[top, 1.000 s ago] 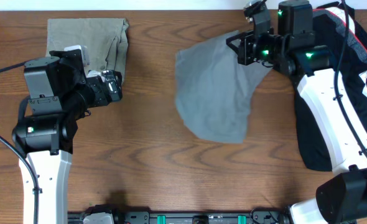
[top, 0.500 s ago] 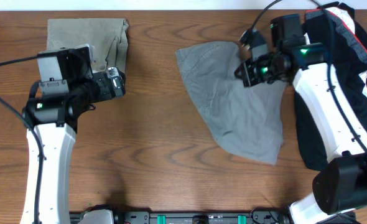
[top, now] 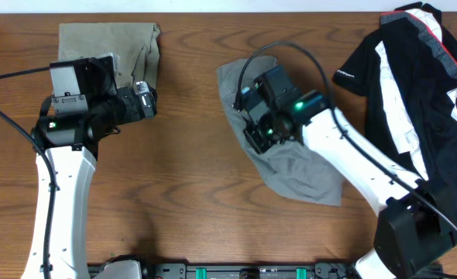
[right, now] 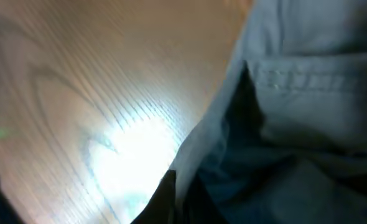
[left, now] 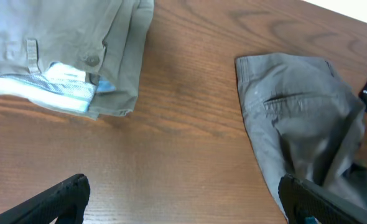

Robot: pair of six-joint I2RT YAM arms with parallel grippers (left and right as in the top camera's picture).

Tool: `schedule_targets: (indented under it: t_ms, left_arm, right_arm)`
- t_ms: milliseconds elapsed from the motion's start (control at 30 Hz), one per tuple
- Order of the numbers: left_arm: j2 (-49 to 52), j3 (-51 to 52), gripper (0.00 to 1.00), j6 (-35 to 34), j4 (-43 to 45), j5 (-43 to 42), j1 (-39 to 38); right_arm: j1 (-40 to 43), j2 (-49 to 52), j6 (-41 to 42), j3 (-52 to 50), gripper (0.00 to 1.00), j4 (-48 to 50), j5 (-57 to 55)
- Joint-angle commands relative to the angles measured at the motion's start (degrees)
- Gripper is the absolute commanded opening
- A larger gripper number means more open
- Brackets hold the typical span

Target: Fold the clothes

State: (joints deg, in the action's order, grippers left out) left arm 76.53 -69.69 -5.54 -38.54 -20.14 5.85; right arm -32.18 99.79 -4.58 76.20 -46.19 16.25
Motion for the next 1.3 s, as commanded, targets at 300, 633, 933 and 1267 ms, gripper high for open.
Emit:
schedule_targets:
  t_ms: [300, 633, 933, 1267]
  left_arm:
    - [0.0, -1.0, 0.98, 0.7, 0.5, 0.3, 0.3]
    - [0.3, -1.0, 0.98, 0.7, 0.5, 0.3, 0.2]
    - [1.3, -1.0, 0.98, 0.7, 1.1, 0.4, 0.3]
    - [1.2, -1.0, 0.98, -7.9, 2.1, 0.3, 10.3]
  right_arm:
    - [2.6, 0.2, 12.5, -4.9, 0.01, 0.6, -15.8]
    - [17.5, -0.1, 23.6, -4.9, 0.01, 1.9, -23.3]
    - [24.3, -0.2, 12.9, -3.1, 0.99, 5.9, -23.3]
    - [11.5, -0.3, 5.0, 11.7, 0.99, 10.3, -24.6]
